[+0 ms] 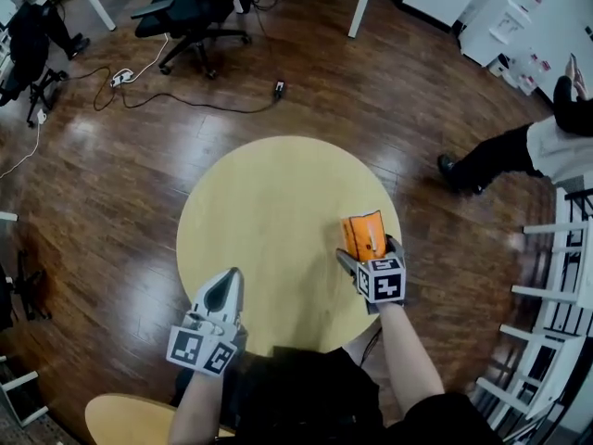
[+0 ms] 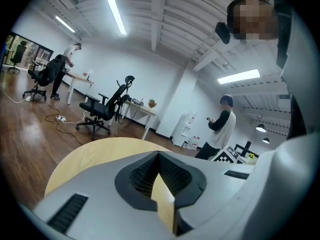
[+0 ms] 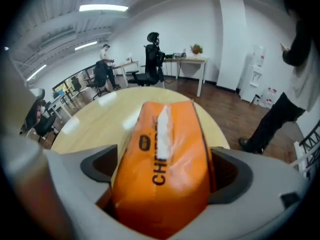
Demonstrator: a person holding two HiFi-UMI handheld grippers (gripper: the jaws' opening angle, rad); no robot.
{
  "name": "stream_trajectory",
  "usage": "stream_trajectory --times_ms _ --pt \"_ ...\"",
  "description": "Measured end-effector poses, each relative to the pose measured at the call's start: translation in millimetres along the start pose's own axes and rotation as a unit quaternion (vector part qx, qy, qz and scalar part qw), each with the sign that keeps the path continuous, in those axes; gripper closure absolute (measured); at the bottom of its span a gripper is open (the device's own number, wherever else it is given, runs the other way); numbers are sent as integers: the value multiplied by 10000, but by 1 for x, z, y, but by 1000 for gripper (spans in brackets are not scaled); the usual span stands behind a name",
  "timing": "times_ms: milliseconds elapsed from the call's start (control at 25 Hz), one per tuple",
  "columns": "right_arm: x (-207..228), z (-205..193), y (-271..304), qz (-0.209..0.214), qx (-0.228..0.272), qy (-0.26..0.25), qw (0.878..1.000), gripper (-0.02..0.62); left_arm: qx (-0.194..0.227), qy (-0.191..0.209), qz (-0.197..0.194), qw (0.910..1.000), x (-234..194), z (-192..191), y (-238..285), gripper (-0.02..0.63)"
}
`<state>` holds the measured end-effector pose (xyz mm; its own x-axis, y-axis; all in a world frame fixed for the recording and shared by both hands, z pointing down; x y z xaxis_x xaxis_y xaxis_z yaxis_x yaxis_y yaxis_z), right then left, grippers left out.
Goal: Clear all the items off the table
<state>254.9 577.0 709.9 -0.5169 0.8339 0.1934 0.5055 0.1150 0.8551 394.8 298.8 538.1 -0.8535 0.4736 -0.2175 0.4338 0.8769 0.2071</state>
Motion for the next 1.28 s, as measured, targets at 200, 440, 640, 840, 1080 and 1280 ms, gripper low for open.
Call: stream_trajectory --times_ms 200,440,640,840,1080,1280 --pt "4 -16 14 -191 -76 -223 9995 101 -2 35 -108 9999 9 2 -1 614" --pt "3 -7 8 -72 -65 -138 9999 150 117 197 -47 9997 16 15 -4 614" --pt "-13 10 -23 258 358 -339 9985 153 258 262 195 9991 19 23 -17 614" --pt "-10 57 -56 493 896 -685 9924 153 487 824 215 9952 27 49 -20 614" --pt "-27 113 -103 1037 1700 -906 9758 155 1161 1158 720 9838 31 93 -47 614" --pt "-87 126 -134 1698 1996 -1370 9553 155 1558 1119 1442 9708 36 103 -102 614"
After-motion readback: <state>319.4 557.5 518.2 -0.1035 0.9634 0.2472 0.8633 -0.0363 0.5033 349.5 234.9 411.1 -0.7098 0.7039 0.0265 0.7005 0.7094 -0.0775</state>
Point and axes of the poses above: the fingertips, and each gripper's own axes: y forward along the fingers, x to its right, z out of its top, the point moved 3 cm from there along -y, backward along the fingers, and after that the axes turned 13 degrees about y, right-handed, at the moved point
